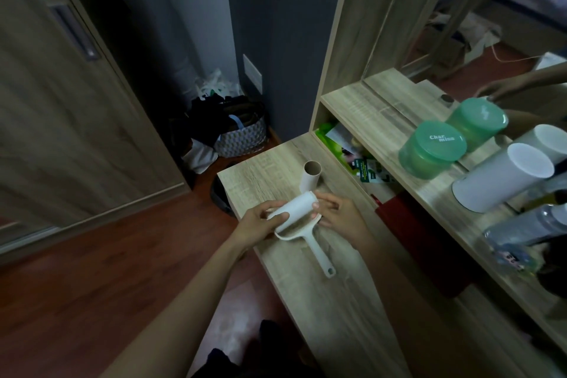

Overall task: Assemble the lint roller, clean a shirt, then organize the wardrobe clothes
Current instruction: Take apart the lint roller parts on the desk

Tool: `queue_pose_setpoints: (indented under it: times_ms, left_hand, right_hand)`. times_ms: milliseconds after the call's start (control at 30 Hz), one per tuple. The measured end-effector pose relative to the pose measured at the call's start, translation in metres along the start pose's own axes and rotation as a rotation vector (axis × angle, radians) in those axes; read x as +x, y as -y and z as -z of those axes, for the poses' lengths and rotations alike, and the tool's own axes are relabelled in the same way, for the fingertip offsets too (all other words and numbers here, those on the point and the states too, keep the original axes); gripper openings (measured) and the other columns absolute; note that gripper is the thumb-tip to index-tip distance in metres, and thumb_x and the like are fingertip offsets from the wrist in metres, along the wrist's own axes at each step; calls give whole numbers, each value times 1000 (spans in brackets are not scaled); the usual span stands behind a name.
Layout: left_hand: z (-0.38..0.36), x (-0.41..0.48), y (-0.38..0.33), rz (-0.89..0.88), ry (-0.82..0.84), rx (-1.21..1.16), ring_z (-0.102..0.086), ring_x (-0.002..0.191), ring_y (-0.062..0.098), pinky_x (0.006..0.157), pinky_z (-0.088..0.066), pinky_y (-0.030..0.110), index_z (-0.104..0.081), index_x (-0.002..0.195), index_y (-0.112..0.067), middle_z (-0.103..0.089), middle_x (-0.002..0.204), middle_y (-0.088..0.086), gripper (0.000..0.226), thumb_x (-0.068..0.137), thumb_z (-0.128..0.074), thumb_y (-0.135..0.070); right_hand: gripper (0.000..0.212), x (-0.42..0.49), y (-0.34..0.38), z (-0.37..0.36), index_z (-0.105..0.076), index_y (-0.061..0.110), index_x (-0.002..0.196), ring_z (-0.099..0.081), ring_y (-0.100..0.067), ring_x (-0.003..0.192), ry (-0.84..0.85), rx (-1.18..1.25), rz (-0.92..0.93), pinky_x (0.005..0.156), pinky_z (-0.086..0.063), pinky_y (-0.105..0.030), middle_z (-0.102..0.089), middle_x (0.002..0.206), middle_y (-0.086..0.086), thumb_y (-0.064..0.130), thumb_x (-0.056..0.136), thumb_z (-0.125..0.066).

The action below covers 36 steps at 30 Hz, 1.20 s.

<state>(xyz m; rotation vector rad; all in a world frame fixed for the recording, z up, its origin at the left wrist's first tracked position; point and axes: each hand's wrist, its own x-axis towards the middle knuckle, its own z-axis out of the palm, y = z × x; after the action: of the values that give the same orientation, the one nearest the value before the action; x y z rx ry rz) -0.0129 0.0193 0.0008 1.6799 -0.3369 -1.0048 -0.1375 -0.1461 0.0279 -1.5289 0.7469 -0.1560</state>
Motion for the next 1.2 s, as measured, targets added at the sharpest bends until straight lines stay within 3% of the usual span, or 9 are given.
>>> queue_pose_setpoints:
  times_ms: [133,233,400,633,767,933,1033,1100,1200]
  left_hand:
    - [-5,-5,-12,-51,81,84,-64,94,15,78,-55,27,-62,127,-24,-63,100,-6,36,91,-67,-25]
    - [-8,-4,-15,-90,86,103,-64,98,16,83,-55,29,-60,129,-25,-64,103,-3,39,91,-67,-26]
    - [-10,-5,-18,-158,30,103,-62,96,11,74,-51,14,-63,119,-29,-67,109,1,33,87,-71,-28]
    - [-11,-9,-18,-216,50,94,-62,93,5,75,-50,12,-60,125,-26,-66,109,-4,34,92,-65,-28]
    - [-16,-8,-22,-294,-1,144,-62,99,9,84,-52,23,-56,125,-40,-65,114,-12,38,88,-66,-41]
    - [-19,-8,-27,-294,-87,96,-64,94,15,79,-56,30,-57,120,-46,-65,102,-6,34,87,-67,-42]
    - [-19,-9,-30,-265,-68,59,-65,90,23,75,-60,39,-58,118,-48,-64,98,0,35,86,-69,-42]
    - [-18,-10,-30,-267,-60,53,-65,85,22,69,-59,35,-59,118,-47,-65,97,6,33,87,-69,-40]
    - [-20,-11,-32,-248,-47,14,-64,75,20,60,-56,31,-60,116,-45,-63,96,15,30,88,-68,-37]
  right_hand:
    - [26,-4,-5,-4,-63,9,117,-69,-17,89,-15,28,7,78,-59,-35,-68,100,-4,9,91,-61]
    - [24,-6,-2,-8,-64,6,114,-71,-12,83,-28,75,-14,72,-59,-29,-70,98,-6,8,90,-61]
    - [22,-6,6,-4,-65,9,111,-72,-16,87,28,62,-25,75,-59,-31,-71,102,-9,7,89,-63]
    - [26,-7,15,-10,-67,9,112,-69,-20,90,-40,-309,119,81,-58,-40,-72,100,-7,3,88,-60]
    - [27,-7,27,-17,-69,6,112,-68,-19,87,-76,-433,221,81,-57,-38,-73,98,-11,1,88,-57]
    - [23,-5,31,-17,-71,7,109,-67,-18,82,-136,-548,297,74,-56,-32,-74,95,-11,7,90,-57]
    - [23,-5,29,-18,-71,6,107,-63,-13,74,-141,-631,332,64,-44,-16,-73,91,-11,7,91,-55]
    - [22,-5,27,-17,-71,5,105,-57,-7,65,-146,-678,351,58,-35,-6,-72,85,-11,7,91,-54]
    - [20,-4,24,-19,-71,4,99,-56,-11,61,-173,-719,361,54,-32,-9,-70,78,-11,10,91,-53]
